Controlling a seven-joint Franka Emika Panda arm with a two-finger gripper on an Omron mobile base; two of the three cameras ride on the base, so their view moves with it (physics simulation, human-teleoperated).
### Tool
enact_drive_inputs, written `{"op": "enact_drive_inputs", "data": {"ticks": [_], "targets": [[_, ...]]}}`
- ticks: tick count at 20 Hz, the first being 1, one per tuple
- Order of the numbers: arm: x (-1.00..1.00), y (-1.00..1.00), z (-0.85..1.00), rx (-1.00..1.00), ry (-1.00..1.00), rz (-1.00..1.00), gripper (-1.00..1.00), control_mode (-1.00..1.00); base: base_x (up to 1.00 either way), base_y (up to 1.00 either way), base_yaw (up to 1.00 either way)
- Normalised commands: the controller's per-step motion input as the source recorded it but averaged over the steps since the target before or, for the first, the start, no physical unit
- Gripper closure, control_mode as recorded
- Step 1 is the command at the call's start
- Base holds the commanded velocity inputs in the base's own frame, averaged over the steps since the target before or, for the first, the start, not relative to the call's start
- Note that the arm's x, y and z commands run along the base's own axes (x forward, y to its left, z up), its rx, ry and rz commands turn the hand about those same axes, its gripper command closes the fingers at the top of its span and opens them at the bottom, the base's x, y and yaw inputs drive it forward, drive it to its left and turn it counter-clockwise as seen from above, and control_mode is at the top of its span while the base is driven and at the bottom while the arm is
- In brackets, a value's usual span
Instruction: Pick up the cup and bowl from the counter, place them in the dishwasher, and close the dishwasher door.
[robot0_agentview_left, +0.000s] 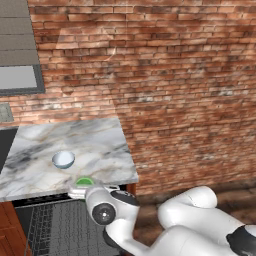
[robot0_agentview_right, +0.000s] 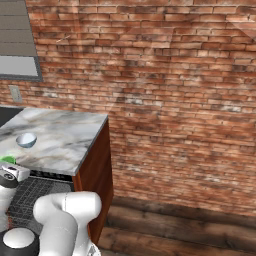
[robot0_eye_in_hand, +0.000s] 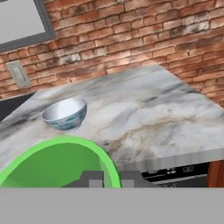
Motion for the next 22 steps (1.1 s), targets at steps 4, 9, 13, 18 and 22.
{"op": "enact_drive_inputs", "data": {"ticks": [4, 9, 13, 18, 22], "targets": [[-0.01, 0.19, -0.38, 0.02, 0.00, 0.00, 1.00, -1.00, 0.00, 0.00, 0.00], [0.00, 0.23, -0.51, 0.00, 0.01, 0.00, 1.00, -1.00, 0.00, 0.00, 0.00], [0.03, 0.23, -0.51, 0.00, 0.03, 0.00, 1.00, -1.00, 0.00, 0.00, 0.00], [0.21, 0.07, -0.35, 0.00, 0.03, 0.00, 1.00, -1.00, 0.00, 0.00, 0.00], [0.38, 0.09, -0.38, 0.00, 0.06, 0.00, 1.00, -1.00, 0.00, 0.00, 0.00]]}}
